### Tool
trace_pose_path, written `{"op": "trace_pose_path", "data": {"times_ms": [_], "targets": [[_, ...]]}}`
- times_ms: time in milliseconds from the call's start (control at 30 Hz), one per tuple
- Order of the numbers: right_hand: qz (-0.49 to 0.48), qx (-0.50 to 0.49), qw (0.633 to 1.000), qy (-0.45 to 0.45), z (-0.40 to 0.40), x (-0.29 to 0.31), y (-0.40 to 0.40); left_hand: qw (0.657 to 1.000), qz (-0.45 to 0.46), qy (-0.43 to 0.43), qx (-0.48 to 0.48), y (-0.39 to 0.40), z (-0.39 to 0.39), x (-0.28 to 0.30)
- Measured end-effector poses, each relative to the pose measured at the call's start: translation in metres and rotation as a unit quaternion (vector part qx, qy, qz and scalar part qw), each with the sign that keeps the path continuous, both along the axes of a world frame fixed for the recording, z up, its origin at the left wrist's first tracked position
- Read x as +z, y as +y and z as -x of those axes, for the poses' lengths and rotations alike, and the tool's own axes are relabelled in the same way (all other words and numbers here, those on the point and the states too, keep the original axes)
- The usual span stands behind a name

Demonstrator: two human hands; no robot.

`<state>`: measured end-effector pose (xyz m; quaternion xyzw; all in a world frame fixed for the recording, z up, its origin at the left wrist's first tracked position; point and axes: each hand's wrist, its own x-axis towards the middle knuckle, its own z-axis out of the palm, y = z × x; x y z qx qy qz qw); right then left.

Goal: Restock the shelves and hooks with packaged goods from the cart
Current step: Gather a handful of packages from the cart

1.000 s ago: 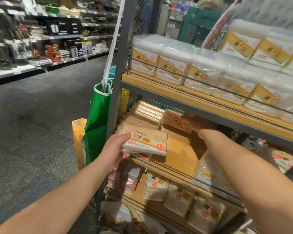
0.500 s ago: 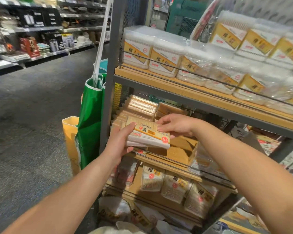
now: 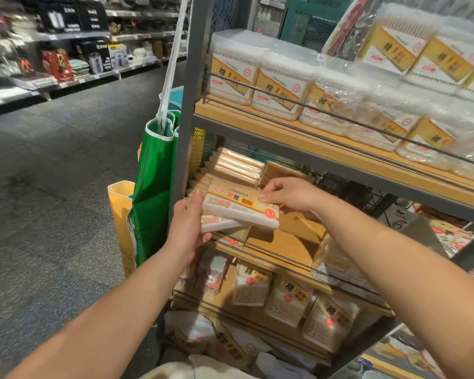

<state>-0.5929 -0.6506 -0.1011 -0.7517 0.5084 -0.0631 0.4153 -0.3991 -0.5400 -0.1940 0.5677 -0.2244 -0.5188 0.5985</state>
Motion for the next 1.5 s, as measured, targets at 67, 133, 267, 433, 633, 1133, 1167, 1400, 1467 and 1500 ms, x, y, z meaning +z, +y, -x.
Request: {"op": "trace_pose_path", "data": {"times_ms": [67, 133, 267, 433, 633, 1133, 1167, 1400, 1467, 1500], "targets": [[-0.086, -0.015, 0.996, -0.004, 0.010, 0.004, -0.005, 1.000, -0.008, 0.007, 0.014, 0.001, -0.001, -0.003], [-0.164, -0.042, 0.985, -0.037, 0.026, 0.005, -0.012, 1.000, -0.014, 0.010, 0.019, 0.003, -0.003, -0.006], [-0.120, -0.127, 0.976, -0.129, 0.062, -0.002, -0.037, 1.000, -0.018, -0.005, 0.023, 0.003, -0.004, -0.004], [0.021, -0.144, 0.988, -0.044, 0.087, -0.004, -0.055, 0.999, -0.015, -0.024, 0.025, 0.004, 0.000, 0.003], [0.138, -0.101, 0.978, 0.120, 0.071, -0.017, -0.068, 0.998, 0.010, -0.058, -0.001, 0.007, -0.004, 0.012], [0.096, -0.170, 0.976, 0.097, 0.041, -0.045, -0.100, 0.997, 0.019, -0.069, -0.007, 0.015, -0.013, 0.023], [0.095, -0.172, 0.976, 0.096, 0.041, -0.045, -0.100, 0.997, 0.015, -0.074, -0.006, 0.015, -0.013, 0.022], [0.044, -0.194, 0.979, 0.052, 0.044, -0.031, -0.088, 0.996, 0.031, -0.076, -0.018, 0.009, -0.004, 0.020], [0.010, -0.222, 0.975, 0.020, 0.045, -0.023, -0.084, 0.995, 0.042, -0.086, -0.024, 0.003, 0.000, 0.022], [0.011, -0.230, 0.973, -0.001, 0.045, -0.019, -0.080, 0.994, 0.049, -0.094, -0.027, 0.000, 0.002, 0.024]]}}
